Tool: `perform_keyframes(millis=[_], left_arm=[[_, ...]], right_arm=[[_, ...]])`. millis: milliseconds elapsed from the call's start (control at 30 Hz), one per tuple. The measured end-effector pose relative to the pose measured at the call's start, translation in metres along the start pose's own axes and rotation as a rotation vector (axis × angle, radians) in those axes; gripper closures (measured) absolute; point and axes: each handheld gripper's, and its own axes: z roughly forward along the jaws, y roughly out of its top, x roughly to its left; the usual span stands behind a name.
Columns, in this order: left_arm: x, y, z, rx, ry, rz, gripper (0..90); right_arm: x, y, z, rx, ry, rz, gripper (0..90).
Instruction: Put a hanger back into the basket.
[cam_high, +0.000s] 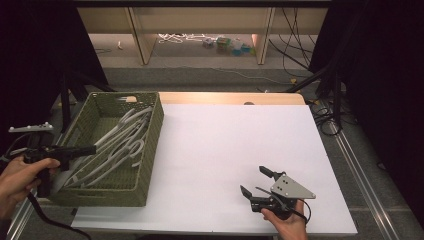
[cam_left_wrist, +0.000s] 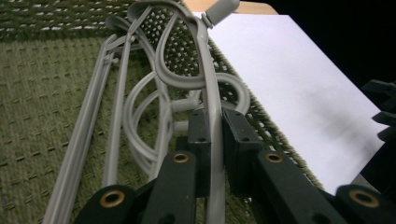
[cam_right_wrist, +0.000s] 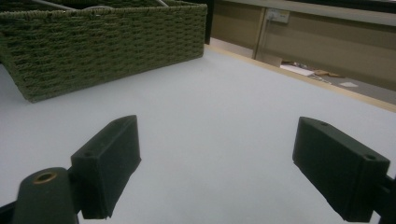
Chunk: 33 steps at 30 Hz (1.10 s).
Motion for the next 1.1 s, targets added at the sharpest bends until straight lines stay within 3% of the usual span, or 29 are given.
perform_keyframes(millis=[100, 233, 300, 367, 433, 600, 700, 833, 900, 967, 1100], left_arm=[[0.005, -0.001, 0.003, 0.035, 0.02, 0.015, 82.2], [0.007, -0.003, 0.006, 0.06, 0.011, 0.041, 82.2], [0.007, -0.003, 0.008, 0.057, 0.007, 0.047, 82.2], [0.006, -0.004, 0.01, 0.085, -0.009, 0.056, 82.1], [0.004, -0.004, 0.014, 0.112, 0.0, 0.082, 82.0], [0.004, 0.007, 0.011, 0.142, 0.025, 0.107, 81.7], [0.008, 0.014, 0.005, 0.133, 0.04, 0.107, 81.5], [0.012, 0.02, 0.001, 0.169, 0.023, 0.11, 81.0], [0.011, 0.021, 0.0, 0.174, 0.021, 0.116, 81.1], [0.01, 0.023, -0.002, 0.166, 0.025, 0.119, 81.4], [0.011, 0.031, -0.011, 0.122, 0.03, 0.121, 82.2]], right_arm=[[0.002, -0.001, 0.001, 0.002, 0.013, 0.039, 15.6], [0.002, -0.001, 0.001, 0.001, 0.017, 0.039, 15.6], [0.0, -0.001, 0.001, 0.0, -0.005, 0.006, 15.6], [0.002, -0.001, 0.001, 0.0, 0.016, 0.034, 15.6], [0.002, -0.001, 0.001, 0.003, 0.015, 0.036, 15.6], [0.0, 0.0, 0.0, -0.004, 0.005, 0.002, 15.6], [0.001, -0.001, 0.0, 0.006, 0.011, 0.032, 15.6], [0.001, 0.0, 0.0, 0.009, 0.001, 0.017, 15.6], [0.002, -0.001, 0.001, 0.007, 0.011, 0.036, 15.6], [0.0, -0.001, 0.0, 0.004, -0.004, 0.007, 15.6], [0.0, -0.001, 0.002, -0.008, 0.004, 0.011, 15.6]])
